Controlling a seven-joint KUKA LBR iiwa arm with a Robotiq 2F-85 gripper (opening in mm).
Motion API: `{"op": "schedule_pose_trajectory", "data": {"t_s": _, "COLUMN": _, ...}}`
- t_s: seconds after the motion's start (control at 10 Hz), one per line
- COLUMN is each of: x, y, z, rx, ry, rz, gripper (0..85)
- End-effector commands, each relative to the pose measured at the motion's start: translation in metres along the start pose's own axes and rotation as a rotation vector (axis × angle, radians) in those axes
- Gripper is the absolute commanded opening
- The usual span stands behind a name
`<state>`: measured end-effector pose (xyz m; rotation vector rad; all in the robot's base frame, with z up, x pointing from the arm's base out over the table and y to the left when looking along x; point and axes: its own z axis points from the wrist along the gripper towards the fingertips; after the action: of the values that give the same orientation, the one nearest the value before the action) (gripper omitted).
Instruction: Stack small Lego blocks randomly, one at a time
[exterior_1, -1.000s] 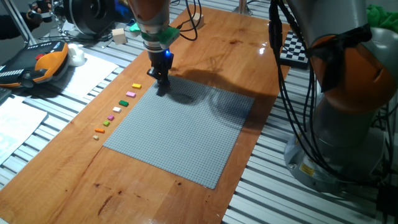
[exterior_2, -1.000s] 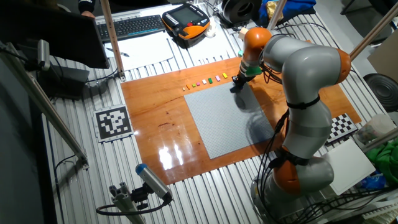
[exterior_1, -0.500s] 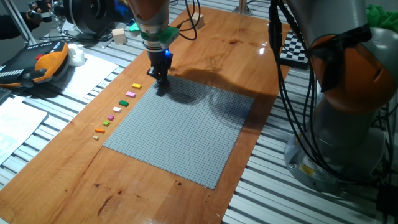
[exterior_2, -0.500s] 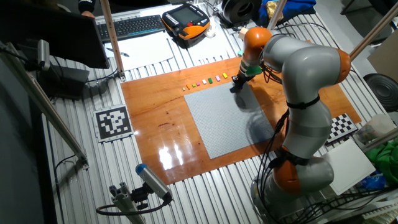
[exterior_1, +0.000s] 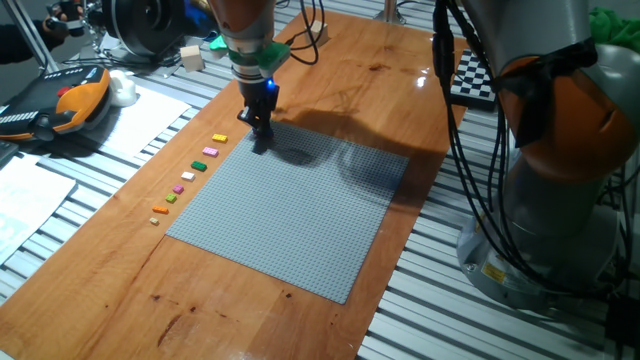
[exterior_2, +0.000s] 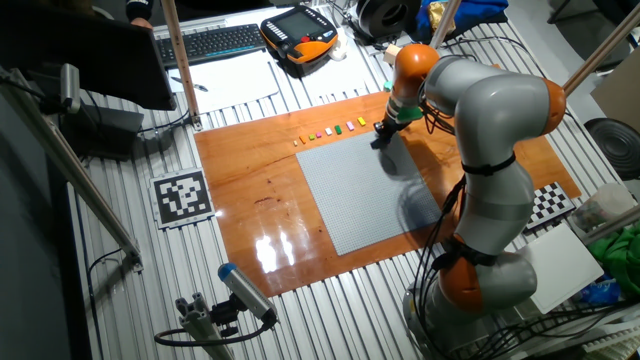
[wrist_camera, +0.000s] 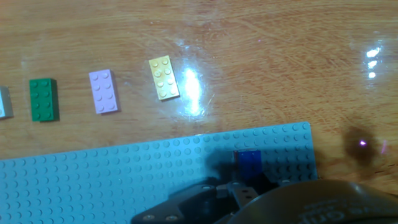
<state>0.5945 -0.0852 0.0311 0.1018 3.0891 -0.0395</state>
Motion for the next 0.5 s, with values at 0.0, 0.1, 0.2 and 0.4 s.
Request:
{"op": "schedule_pose_trajectory", "data": {"t_s": 0.0, "x": 0.0005, "y": 0.0017, "z": 0.0010, "rx": -0.001, "ry": 0.000, "rz": 0.000, "gripper": 0.0}}
{"op": "schedule_pose_trajectory", "data": {"t_s": 0.1, "x": 0.0002, "y": 0.0019, "z": 0.0012, "rx": -0.003, "ry": -0.001, "rz": 0.002, "gripper": 0.0}}
{"op": "schedule_pose_trajectory", "data": {"t_s": 0.2, "x": -0.0002, "y": 0.0024, "z": 0.0018, "rx": -0.003, "ry": -0.003, "rz": 0.002, "gripper": 0.0}}
{"op": "schedule_pose_trajectory", "data": {"t_s": 0.4, "x": -0.0011, "y": 0.0036, "z": 0.0014, "rx": -0.003, "ry": -0.006, "rz": 0.005, "gripper": 0.0}}
